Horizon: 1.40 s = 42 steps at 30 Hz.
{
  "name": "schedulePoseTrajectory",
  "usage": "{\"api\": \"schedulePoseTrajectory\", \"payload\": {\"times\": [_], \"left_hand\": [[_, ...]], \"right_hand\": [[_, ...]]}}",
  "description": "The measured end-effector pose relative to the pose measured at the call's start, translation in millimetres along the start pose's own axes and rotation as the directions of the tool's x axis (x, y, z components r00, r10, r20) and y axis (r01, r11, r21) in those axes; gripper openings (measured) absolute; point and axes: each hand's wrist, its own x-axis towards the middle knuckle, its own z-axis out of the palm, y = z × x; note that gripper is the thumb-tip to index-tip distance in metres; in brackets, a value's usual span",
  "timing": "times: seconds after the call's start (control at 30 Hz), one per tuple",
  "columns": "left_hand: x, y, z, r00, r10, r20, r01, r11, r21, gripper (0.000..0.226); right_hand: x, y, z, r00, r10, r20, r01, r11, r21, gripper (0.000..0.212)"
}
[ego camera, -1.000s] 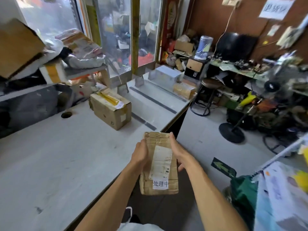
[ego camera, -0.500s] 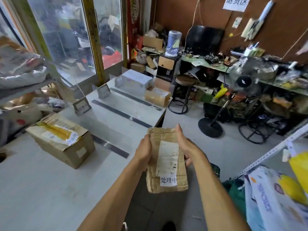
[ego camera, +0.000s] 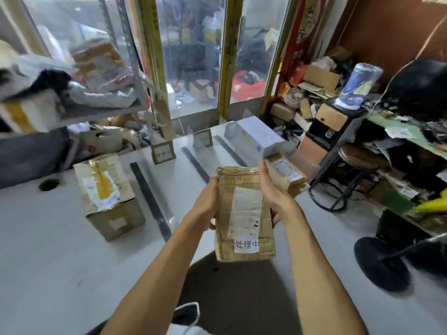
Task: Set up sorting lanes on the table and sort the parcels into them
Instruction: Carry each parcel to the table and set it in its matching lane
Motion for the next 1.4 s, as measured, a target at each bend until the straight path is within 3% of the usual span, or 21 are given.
{"api": "schedulePoseTrajectory", "payload": {"times": [0.27,0.43,0.57,0.7,0.8,0.93,0.97,1.03,1.1,1.2,1.3,1.4], "left_hand": [[62,28,-55,0.936,-0.071,-0.345,0.016,0.987,-0.161,0.089],[88,50,-89,0.923,-0.089,-0.373,-0.001,0.972,-0.233,0.073],[139,49,-115,0.91,-0.12,-0.396,0.01,0.963,-0.269,0.084],[188,57,-132,0.907,-0.154,-0.393,0.006,0.936,-0.353,0.087],[221,60,-143,0.898,-0.171,-0.404,-0.01,0.913,-0.408,0.08],[274,43,-152,0.858,-0.245,-0.451,0.013,0.888,-0.459,0.097],[286,36,-152,0.842,-0.273,-0.465,0.036,0.888,-0.458,0.089],[285,44,-149,0.841,-0.262,-0.474,0.033,0.898,-0.439,0.075],[283,50,-149,0.842,-0.249,-0.479,0.023,0.903,-0.429,0.079],[298,30,-151,0.84,-0.244,-0.485,0.033,0.914,-0.404,0.089],[304,13,-156,0.848,-0.224,-0.48,0.027,0.924,-0.383,0.109],[286,22,-157,0.837,-0.24,-0.492,0.057,0.932,-0.358,0.09]], "right_hand": [[91,-78,56,0.961,-0.094,0.261,0.157,0.959,-0.235,0.142],[143,-115,104,0.934,-0.092,0.344,0.206,0.928,-0.311,0.136],[178,-146,132,0.908,-0.056,0.415,0.218,0.909,-0.356,0.141],[216,-172,152,0.895,-0.045,0.445,0.235,0.894,-0.382,0.107],[250,-178,172,0.896,-0.009,0.444,0.214,0.885,-0.413,0.1],[280,-174,197,0.895,0.008,0.446,0.17,0.918,-0.359,0.079],[285,-171,205,0.887,0.022,0.461,0.152,0.929,-0.336,0.082],[301,-160,225,0.868,0.01,0.497,0.159,0.942,-0.296,0.113],[325,-145,240,0.857,0.001,0.516,0.174,0.941,-0.29,0.139],[334,-137,243,0.854,0.025,0.519,0.155,0.942,-0.299,0.127],[350,-119,251,0.863,0.006,0.505,0.165,0.941,-0.294,0.138],[363,-106,257,0.873,-0.031,0.486,0.208,0.926,-0.316,0.139]]}}
